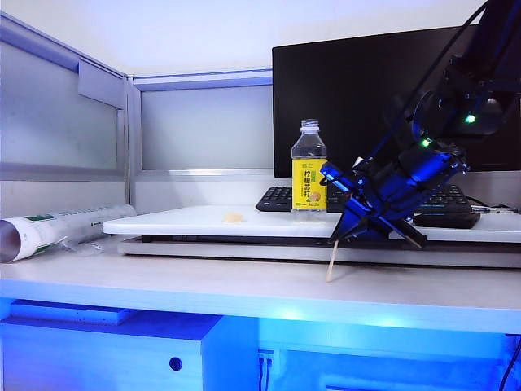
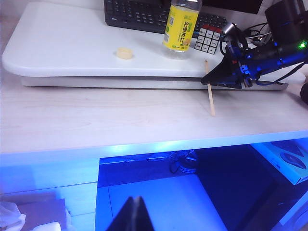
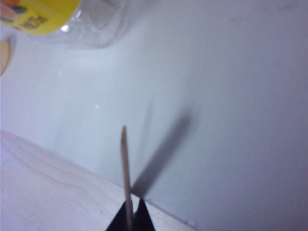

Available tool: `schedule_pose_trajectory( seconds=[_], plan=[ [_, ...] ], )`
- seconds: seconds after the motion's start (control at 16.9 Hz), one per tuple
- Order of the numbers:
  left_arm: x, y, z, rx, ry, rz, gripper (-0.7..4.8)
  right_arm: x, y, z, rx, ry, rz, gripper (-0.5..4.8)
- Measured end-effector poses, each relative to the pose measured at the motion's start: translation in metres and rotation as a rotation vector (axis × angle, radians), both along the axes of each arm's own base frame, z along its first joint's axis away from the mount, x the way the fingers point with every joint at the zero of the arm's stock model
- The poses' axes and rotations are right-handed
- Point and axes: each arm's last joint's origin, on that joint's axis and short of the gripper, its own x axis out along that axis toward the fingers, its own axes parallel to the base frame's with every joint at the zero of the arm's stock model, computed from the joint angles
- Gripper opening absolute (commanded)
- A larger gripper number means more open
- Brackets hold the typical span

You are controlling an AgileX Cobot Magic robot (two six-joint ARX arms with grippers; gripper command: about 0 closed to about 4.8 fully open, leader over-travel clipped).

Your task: Grab a stick from the table and stick it in a plastic bottle.

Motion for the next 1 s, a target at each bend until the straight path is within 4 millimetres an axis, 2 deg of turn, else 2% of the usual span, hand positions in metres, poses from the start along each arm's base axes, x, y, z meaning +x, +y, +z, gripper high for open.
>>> schedule_pose_trajectory(
  seconds=[0.3, 0.59, 0.65, 0.71, 1.0],
  plan=[
    [0.000, 0.000, 0.000, 0.000, 0.000, 0.000, -0.05, -0.001, 0.000, 0.004, 0.010, -0.006, 0.010, -0.05],
    [0.000, 0.000, 0.000, 0.000, 0.000, 0.000, -0.05, -0.016, -0.003, 0.076, 0.018, -0.215, 0.054, -0.05],
    [0.000, 0.000, 0.000, 0.000, 0.000, 0.000, -0.05, -0.023, -0.005, 0.105, 0.018, -0.340, 0.050, -0.05],
    [0.000, 0.000, 0.000, 0.000, 0.000, 0.000, -0.05, -0.026, -0.006, 0.126, 0.038, -0.451, 0.048, -0.05],
    [0.000, 0.000, 0.000, 0.000, 0.000, 0.000, -0.05, -0.025, -0.006, 0.141, 0.021, -0.603, 0.042, -0.05]
  ],
)
